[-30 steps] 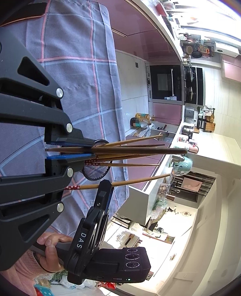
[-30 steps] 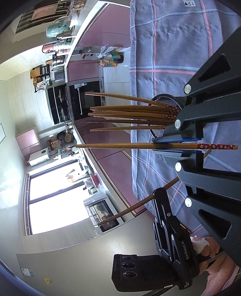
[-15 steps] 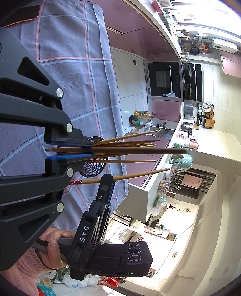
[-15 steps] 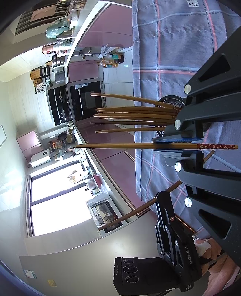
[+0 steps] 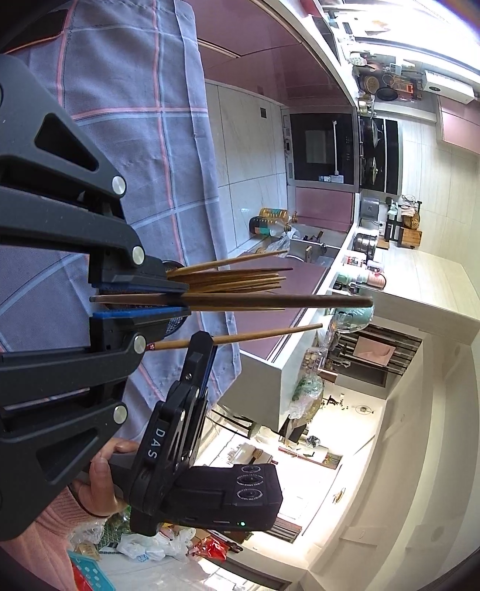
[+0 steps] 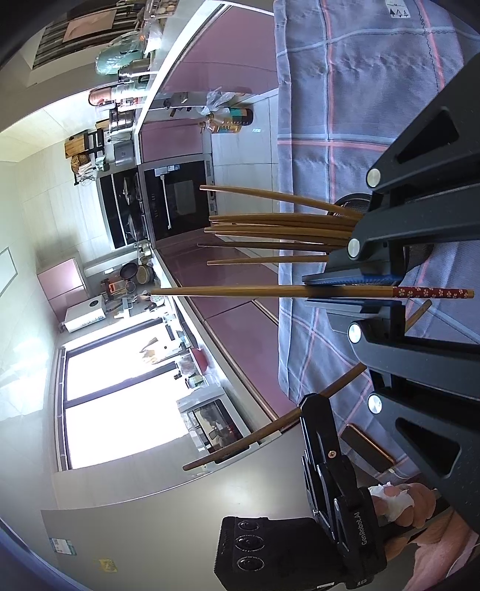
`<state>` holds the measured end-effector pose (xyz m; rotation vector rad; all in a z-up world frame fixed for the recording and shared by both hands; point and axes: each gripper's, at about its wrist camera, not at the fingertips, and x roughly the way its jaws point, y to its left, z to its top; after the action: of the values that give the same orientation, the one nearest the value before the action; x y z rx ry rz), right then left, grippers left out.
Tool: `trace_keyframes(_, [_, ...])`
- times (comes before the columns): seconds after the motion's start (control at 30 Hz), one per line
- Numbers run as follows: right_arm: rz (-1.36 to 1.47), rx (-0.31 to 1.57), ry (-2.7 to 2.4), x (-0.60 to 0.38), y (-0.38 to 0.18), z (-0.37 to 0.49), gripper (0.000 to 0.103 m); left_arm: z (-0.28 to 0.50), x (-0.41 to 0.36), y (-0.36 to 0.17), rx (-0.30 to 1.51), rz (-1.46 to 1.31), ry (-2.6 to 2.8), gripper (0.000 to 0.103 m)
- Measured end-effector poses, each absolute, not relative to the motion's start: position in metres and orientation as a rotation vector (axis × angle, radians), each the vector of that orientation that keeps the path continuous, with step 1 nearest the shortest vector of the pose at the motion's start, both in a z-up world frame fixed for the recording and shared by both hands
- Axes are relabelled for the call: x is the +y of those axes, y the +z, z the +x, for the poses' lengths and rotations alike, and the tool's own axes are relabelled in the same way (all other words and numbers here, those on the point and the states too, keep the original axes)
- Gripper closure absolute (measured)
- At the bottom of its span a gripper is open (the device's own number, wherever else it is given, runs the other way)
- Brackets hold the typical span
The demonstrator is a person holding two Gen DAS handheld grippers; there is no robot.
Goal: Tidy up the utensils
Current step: 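Lower the chopstick into the mesh cup with the right gripper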
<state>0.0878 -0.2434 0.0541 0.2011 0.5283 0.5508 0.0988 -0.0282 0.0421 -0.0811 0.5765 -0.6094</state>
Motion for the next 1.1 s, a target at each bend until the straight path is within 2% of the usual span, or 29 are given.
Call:
trace_keyframes(0.67, [0.207, 0.486, 0.565, -0.249, 0.067, 0.096, 0.097, 0.094, -0.045, 0.078, 0.516, -0.076, -0.634, 0.095])
trace_keyframes(1.1, [0.23, 0.473, 0.56, -0.253, 0.074, 0.108, 0.097, 0.111, -0.049, 0.078, 0.503, -0.083, -0.623, 0.095])
